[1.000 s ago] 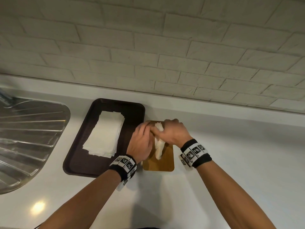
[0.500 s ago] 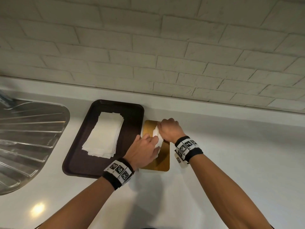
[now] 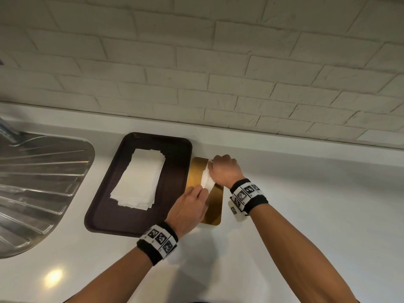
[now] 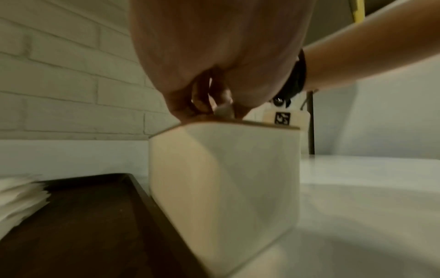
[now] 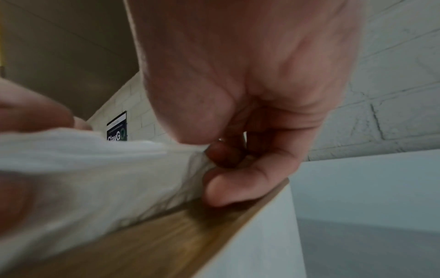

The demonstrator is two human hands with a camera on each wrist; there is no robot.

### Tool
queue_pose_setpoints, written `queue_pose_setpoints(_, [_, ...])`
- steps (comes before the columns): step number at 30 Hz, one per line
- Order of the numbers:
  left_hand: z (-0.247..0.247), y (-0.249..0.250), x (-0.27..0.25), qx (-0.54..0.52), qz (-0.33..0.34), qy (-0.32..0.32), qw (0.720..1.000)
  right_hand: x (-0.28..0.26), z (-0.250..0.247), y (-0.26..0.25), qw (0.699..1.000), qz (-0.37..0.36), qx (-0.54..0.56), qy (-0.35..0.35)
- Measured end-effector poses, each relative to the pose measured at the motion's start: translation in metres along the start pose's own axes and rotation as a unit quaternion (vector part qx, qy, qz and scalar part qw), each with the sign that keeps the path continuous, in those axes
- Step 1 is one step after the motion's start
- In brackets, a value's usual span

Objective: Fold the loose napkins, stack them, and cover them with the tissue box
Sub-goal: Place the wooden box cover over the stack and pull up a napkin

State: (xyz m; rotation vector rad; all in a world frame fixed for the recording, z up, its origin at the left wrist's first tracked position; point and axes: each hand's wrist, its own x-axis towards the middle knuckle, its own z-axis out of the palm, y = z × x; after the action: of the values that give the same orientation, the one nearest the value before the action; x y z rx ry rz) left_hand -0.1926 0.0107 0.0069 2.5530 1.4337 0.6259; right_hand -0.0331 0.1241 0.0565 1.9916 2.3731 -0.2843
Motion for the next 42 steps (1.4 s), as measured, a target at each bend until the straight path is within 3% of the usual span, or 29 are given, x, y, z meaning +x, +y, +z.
queue_pose_setpoints(4, [0.002,0.008,0.005,0.004,0.017,0.025,1.000,0.000,0.002,-0.001,0.997,0.039,0.059,0.034])
queue_pose_setpoints(8, [-0.012,0.013,0.009,-0.093,-0.075,0.054,0.991,-0.002,-0.013,0.006,0.990,0.075,0.114,0.031])
queue_pose_setpoints(10, [-0.012,0.010,0.005,-0.060,-0.105,0.034,0.992,-0.009,-0.024,0.004,0.991,0.083,0.106,0.029])
queue_pose_setpoints(13, [-0.005,0.011,-0.002,0.019,-0.096,-0.004,0.995,-0.016,-0.027,-0.009,0.999,-0.021,0.023,-0.039])
queue_pose_setpoints(15, [-0.003,0.016,0.001,0.033,-0.092,-0.012,0.995,-0.012,-0.020,-0.017,0.994,-0.096,0.007,-0.047])
queue_pose_setpoints(20, [-0.005,0.026,0.008,0.029,-0.076,0.001,0.997,-0.006,-0.014,-0.020,0.995,-0.089,-0.009,0.049])
queue_pose_setpoints(25, [-0.017,0.026,0.004,-0.093,-0.118,0.031,0.988,-0.009,-0.017,-0.008,0.990,-0.049,0.070,0.116])
queue_pose_setpoints(27, [-0.023,0.027,0.000,-0.145,-0.147,0.040,0.978,-0.007,-0.032,0.000,0.981,-0.061,0.157,0.095])
queue_pose_setpoints(28, [-0.026,0.027,-0.002,-0.158,-0.163,0.047,0.973,-0.007,-0.043,0.004,0.977,-0.095,0.182,0.051])
queue_pose_setpoints(29, [-0.027,0.028,-0.002,-0.157,-0.174,0.058,0.970,-0.009,-0.054,0.007,0.976,-0.141,0.168,-0.009])
queue_pose_setpoints(31, [-0.027,0.029,-0.002,-0.132,-0.201,0.054,0.969,-0.013,-0.073,0.007,0.969,-0.212,0.016,-0.123])
queue_pose_setpoints(32, [-0.026,0.030,-0.001,-0.121,-0.209,0.037,0.970,-0.015,-0.076,0.003,0.958,-0.240,-0.066,-0.139])
queue_pose_setpoints(34, [-0.025,0.032,0.003,-0.101,-0.200,0.017,0.974,-0.014,-0.071,-0.012,0.923,-0.310,-0.180,-0.141])
queue_pose_setpoints(36, [-0.027,0.036,0.006,-0.086,-0.188,0.011,0.978,-0.009,-0.072,-0.025,0.888,-0.372,-0.229,-0.141])
queue_pose_setpoints(39, [-0.032,0.041,0.006,-0.081,-0.185,0.005,0.979,0.004,-0.094,-0.020,0.901,-0.389,-0.183,-0.060])
queue_pose_setpoints(42, [-0.037,0.046,0.004,-0.083,-0.209,0.008,0.974,0.011,-0.097,-0.010,0.907,-0.368,-0.193,-0.071])
